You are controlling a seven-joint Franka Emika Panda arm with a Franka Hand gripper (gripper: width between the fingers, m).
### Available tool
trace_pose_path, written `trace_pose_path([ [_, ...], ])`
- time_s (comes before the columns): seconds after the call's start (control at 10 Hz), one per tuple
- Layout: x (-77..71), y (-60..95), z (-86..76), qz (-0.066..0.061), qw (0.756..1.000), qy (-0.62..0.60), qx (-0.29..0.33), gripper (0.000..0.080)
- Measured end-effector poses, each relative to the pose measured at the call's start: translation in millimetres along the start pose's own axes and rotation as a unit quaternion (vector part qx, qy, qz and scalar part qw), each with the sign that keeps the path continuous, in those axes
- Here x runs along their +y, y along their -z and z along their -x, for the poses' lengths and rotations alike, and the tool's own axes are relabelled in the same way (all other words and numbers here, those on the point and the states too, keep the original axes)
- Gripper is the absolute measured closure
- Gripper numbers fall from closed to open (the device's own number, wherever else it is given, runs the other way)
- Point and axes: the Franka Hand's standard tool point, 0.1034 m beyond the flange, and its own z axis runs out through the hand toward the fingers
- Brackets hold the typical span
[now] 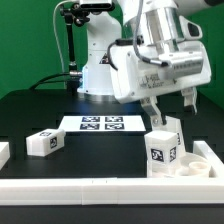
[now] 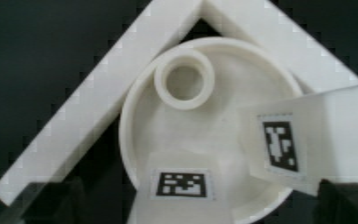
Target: Assemble stool
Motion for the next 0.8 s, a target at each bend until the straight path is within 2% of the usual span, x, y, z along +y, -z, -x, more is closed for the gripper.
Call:
trace_pose_path([
  [0.2, -8.0, 16.1, 7.6, -0.007, 0.997, 0.077, -0.013, 0.0151],
  [0.5, -7.5, 13.1, 5.4, -0.007, 0.982, 0.187, -0.006, 0.015],
  [0.6, -3.5, 11.7, 7.8, 0.005, 0.968, 0.251, 0.008, 0.015],
  [0.8, -3.5, 13.1, 16.7, 0.011, 0.918, 0.396, 0.025, 0.015],
])
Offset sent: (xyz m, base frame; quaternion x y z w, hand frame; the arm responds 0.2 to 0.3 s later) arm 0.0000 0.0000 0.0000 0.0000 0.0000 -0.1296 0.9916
